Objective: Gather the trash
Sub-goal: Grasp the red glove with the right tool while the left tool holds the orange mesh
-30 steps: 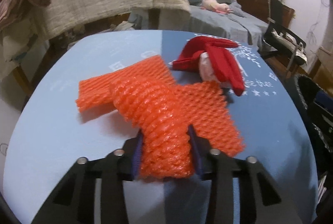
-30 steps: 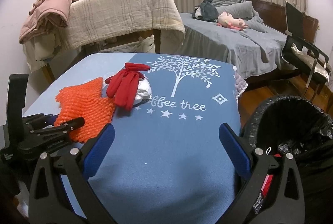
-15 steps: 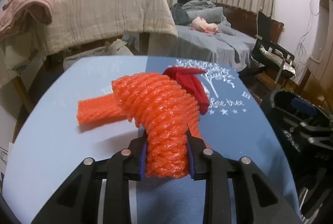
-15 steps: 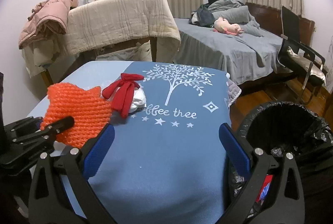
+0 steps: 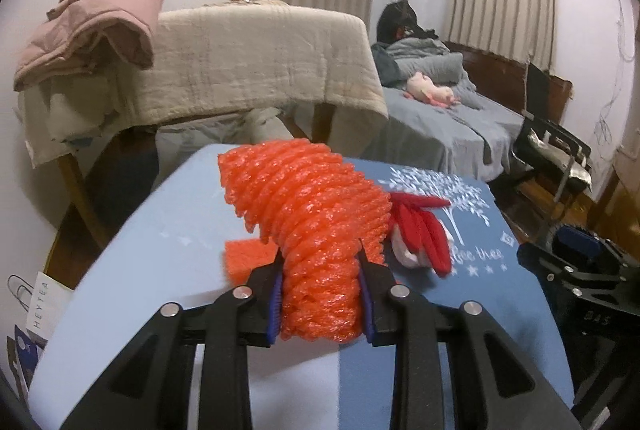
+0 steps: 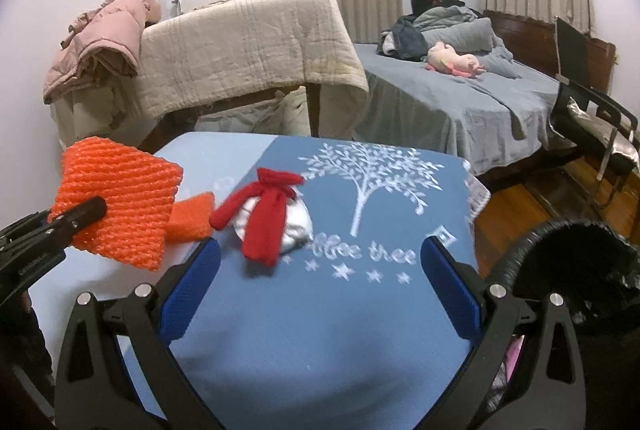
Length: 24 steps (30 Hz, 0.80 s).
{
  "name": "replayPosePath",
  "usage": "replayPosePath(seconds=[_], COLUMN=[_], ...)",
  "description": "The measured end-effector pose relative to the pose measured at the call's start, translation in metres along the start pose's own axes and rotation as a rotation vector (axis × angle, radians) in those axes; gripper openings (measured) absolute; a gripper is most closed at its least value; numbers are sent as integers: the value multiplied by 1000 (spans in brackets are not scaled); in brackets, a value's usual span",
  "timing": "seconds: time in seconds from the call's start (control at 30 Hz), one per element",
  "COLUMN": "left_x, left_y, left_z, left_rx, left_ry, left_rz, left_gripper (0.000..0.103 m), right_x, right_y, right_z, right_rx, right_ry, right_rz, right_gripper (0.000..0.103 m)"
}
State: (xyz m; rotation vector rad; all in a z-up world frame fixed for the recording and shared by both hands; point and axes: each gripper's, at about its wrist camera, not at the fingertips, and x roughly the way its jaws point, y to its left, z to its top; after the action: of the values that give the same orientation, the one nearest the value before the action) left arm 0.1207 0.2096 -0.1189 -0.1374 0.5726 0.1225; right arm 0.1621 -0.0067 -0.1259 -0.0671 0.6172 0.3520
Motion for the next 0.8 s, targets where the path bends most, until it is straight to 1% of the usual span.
replayPosePath(seconds=[0.27, 0.4, 0.57, 0.67, 0.73, 0.8], left_x=[17, 30, 47, 56, 61, 64], left_y=[17, 20, 28, 33, 36, 38], left_z=[10, 17, 24, 25, 25, 24], left_rx=[-27, -15, -25, -35, -43, -47], left_ry=[-8, -12, -6, 2, 8, 13], left_rz=[34, 42, 51, 59, 61, 63], left_gripper=[30, 30, 30, 30, 30, 30], right_x=[35, 55, 86, 106, 121, 133], right_y=[19, 26, 31, 34, 36, 37], right_z=[27, 40, 50, 51, 53, 53], right_rx=[-13, -14, -14, -17, -25, -18], right_ry=[-8, -4, 27, 58, 83, 112], right_rz=[29, 38, 45, 47, 49, 60], right_gripper=[97, 97, 95, 91, 84, 82])
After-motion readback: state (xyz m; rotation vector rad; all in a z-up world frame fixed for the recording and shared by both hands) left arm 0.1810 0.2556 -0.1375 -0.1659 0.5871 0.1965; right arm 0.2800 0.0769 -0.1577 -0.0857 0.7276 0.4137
